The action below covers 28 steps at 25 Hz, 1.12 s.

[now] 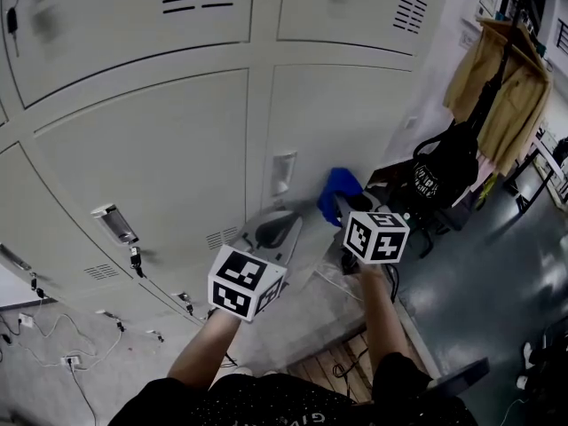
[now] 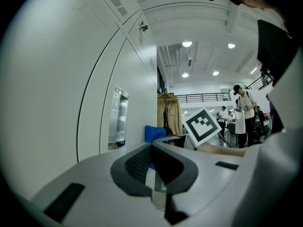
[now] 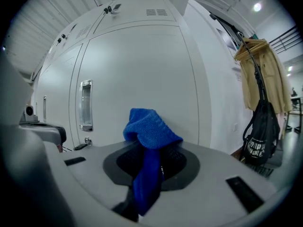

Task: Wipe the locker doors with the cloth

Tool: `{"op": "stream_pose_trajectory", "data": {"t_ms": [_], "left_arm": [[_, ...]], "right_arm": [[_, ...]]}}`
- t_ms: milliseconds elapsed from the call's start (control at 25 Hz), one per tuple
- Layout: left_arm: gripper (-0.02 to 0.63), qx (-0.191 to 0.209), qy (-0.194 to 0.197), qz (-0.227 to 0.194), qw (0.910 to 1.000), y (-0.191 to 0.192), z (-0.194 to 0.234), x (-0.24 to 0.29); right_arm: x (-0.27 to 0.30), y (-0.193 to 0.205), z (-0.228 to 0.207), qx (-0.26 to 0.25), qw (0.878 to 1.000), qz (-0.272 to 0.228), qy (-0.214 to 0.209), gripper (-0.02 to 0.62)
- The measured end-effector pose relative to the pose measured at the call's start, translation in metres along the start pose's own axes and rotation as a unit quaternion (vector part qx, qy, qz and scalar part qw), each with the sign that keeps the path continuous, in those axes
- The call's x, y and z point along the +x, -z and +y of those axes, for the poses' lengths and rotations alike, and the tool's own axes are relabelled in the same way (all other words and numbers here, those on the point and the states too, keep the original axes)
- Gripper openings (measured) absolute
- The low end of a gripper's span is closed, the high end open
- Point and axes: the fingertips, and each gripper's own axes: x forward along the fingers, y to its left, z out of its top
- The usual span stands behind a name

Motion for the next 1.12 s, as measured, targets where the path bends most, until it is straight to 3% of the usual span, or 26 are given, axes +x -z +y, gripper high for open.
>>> {"op": "stream_pose_trajectory", "data": {"t_ms": [720, 1120], "left_arm": [[0.009, 0.003, -0.001, 0.015, 0.9999, 0.008, 0.004, 0.006], [0.009, 0.007, -0.009, 0.020, 0.9997, 0.010, 0.010, -0.007]], "right_arm": [[0.003, 0.008, -0.097, 0.020, 0.994, 0.020, 0.105, 0.078], [-0.009, 0.016, -0.088, 0.038, 0.993, 0.017, 0.108, 0.078]]}}
